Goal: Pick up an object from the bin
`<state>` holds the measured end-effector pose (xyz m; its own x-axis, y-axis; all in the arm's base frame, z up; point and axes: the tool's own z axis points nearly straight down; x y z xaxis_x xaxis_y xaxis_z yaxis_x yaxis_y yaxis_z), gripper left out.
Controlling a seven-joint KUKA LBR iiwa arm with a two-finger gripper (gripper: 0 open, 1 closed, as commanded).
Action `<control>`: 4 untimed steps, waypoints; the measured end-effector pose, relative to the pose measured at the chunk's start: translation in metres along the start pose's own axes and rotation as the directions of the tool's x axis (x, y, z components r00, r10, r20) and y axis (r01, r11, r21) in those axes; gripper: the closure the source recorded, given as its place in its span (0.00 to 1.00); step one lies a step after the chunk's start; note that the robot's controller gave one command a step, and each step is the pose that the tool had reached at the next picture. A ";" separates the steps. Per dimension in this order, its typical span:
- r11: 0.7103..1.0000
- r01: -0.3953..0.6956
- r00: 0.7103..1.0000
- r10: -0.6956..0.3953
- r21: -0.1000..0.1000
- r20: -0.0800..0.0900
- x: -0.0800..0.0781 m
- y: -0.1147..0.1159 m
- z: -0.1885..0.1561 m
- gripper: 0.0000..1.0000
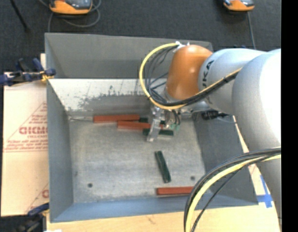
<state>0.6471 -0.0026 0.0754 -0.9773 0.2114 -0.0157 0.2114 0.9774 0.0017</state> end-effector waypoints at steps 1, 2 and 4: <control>1.000 0.001 1.000 -0.001 0.002 -0.008 -0.002 -0.001 -0.008 1.00; 1.000 0.001 1.000 -0.001 0.002 -0.007 -0.004 -0.001 -0.012 1.00; 1.000 0.003 1.000 -0.003 0.000 -0.008 -0.011 -0.001 -0.120 1.00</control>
Offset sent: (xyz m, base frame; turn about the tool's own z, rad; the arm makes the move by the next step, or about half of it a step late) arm 0.0000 0.0000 0.0056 0.0000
